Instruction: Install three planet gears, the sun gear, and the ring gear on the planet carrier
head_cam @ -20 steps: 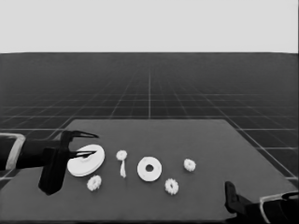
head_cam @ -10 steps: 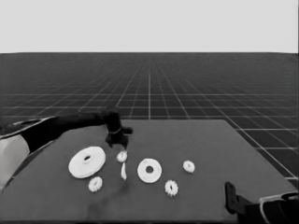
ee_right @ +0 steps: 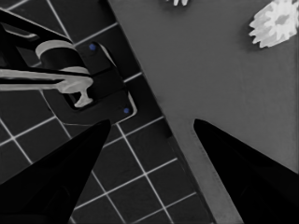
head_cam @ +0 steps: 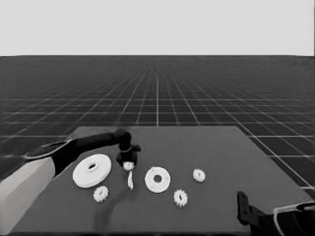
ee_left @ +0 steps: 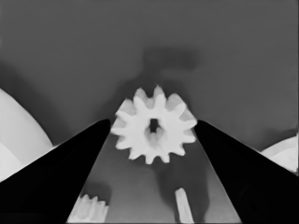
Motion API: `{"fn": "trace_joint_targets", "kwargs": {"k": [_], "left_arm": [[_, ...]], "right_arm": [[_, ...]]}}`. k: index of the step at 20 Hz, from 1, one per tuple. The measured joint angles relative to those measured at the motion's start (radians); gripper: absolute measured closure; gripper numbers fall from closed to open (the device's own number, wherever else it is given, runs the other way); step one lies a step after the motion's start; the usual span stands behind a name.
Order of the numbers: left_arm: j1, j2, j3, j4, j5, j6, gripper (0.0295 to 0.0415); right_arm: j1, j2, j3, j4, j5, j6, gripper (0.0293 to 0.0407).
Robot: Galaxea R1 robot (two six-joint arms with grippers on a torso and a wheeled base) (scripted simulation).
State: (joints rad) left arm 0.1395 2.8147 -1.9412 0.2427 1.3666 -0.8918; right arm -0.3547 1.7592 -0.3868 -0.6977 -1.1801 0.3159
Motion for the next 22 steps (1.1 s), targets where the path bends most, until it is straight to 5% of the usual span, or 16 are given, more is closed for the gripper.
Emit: {"fn": "trace_joint_targets", "kwargs": {"k": [4, 6, 7, 14, 17, 22], "left_arm": [[0.003, 0.004, -0.01, 0.002, -0.004, 0.005, 0.0325], [0.003, 0.003, -0.012, 0.003, -0.004, 0.005, 0.0393], [0.003, 0.003, -0.012, 0.003, -0.005, 0.005, 0.0398], [0.003, 0.004, -0.012, 0.003, -0.005, 0.006, 0.0398], [-0.132, -0.057, 0.143, -0.092, 0.096, -0.068, 0.0398], [-0.167, -0.061, 0.152, -0.122, 0.116, -0.072, 0.0398]], "right_arm": [[0.0, 0.0, 0.0, 0.0, 0.0, 0.0, 0.0315], [0.0, 0.0, 0.0, 0.0, 0.0, 0.0, 0.0315], [0.0, 0.0, 0.0, 0.0, 0.0, 0.0, 0.0315], [0.0, 0.0, 0.0, 0.0, 0.0, 0.0, 0.0315], [0.0, 0.0, 0.0, 0.0, 0.0, 0.0, 0.0315], [0.0, 0.0, 0.0, 0.0, 0.0, 0.0, 0.0315]]}}
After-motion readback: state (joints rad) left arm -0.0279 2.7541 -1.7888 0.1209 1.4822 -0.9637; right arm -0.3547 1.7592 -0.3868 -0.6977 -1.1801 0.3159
